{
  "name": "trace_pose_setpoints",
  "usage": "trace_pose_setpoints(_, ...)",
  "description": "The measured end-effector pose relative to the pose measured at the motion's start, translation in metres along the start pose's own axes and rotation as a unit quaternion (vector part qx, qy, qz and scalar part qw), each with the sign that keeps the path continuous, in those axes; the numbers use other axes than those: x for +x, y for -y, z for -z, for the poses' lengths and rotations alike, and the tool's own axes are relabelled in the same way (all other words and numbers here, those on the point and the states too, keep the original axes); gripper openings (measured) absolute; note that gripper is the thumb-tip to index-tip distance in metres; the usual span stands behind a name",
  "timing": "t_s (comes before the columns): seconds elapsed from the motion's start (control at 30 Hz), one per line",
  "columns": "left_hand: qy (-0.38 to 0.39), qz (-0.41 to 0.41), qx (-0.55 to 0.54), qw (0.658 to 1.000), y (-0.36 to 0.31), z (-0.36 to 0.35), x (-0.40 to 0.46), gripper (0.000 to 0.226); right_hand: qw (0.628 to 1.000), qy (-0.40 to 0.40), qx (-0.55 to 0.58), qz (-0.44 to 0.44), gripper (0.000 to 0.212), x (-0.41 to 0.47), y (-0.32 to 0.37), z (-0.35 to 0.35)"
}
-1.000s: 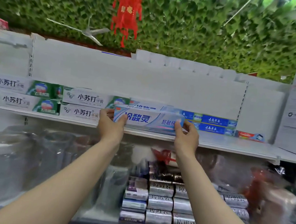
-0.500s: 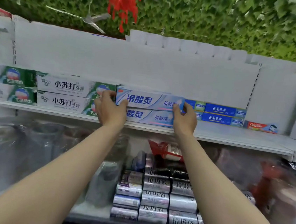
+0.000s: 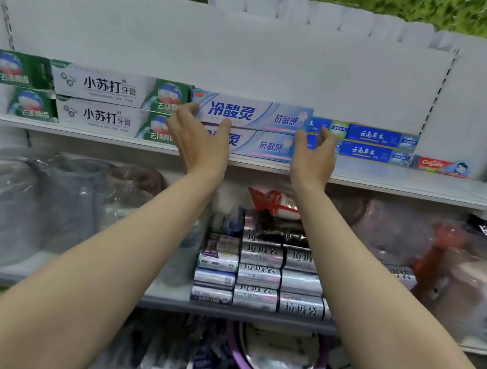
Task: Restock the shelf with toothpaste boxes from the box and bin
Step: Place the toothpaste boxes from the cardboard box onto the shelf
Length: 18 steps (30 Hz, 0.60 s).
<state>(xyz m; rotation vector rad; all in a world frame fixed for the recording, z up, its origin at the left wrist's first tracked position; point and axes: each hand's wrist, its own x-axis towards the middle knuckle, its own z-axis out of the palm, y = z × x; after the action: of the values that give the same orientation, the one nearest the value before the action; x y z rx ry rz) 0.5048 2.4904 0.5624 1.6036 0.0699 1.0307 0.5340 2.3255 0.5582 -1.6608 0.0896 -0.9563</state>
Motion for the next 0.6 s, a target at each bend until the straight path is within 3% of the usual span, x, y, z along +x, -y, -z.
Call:
trace_pose_setpoints(0.23,0.12,0.102,-0.083,0.984,0.034,0.006,-0.055,0.04,1.0,-0.01,0.021,0.001,0.036,-0.074,-0.022,0.014)
trace_pose_setpoints(0.3,0.15,0.166,-0.12,0.967,0.057,0.011,-0.074,0.034,0.999,0.012,0.021,-0.048,0.035,-0.097,-0.036,0.019)
trace_pose_setpoints(0.47,0.261,0.314,-0.125,0.904,0.109,0.041,-0.124,0.016,0.967,0.151,0.001,-0.204,0.049,-0.16,-0.084,0.028)
trace_pose_setpoints(0.6,0.285,0.397,-0.117,0.865,0.147,0.063,-0.17,0.017,0.935,0.2,-0.033,-0.29,0.044,-0.21,-0.117,0.034)
